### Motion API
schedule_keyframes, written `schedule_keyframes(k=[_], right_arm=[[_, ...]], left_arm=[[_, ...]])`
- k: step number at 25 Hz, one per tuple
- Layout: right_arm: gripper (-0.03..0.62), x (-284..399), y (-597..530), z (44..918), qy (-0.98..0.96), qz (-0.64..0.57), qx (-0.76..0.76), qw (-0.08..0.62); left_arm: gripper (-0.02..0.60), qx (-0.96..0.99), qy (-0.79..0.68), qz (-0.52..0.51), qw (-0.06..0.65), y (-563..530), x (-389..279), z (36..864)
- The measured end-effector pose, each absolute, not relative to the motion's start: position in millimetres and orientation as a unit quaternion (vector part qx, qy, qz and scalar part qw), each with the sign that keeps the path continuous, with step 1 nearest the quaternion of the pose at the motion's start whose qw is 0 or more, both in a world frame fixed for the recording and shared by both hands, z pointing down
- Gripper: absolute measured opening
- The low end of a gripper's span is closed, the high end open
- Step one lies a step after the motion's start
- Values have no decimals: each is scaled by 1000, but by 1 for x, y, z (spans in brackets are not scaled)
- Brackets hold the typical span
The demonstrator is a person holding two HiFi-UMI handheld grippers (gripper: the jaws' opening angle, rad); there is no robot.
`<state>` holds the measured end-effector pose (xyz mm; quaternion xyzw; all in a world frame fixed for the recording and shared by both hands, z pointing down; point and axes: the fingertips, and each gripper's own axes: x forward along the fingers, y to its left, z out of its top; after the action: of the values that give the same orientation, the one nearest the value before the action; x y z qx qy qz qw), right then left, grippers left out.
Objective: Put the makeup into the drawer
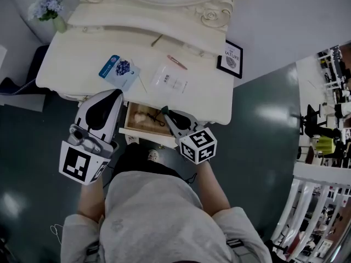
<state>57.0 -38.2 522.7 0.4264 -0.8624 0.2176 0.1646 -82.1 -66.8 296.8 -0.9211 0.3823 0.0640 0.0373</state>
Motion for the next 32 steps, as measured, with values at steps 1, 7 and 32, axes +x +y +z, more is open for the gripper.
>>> schedule_keyframes(k=[1, 7, 32], right_arm=[[54, 57, -37, 529, -861, 221, 424, 173], [54, 56, -28, 567, -852, 237, 407, 229], [54, 39, -6, 702, -769, 251, 271, 521]], left_arm=[[14, -921, 383, 64, 37, -66, -83, 297], [14, -919, 389, 60, 35, -65, -87, 300], [14, -906, 420, 42, 26, -74, -113, 313]])
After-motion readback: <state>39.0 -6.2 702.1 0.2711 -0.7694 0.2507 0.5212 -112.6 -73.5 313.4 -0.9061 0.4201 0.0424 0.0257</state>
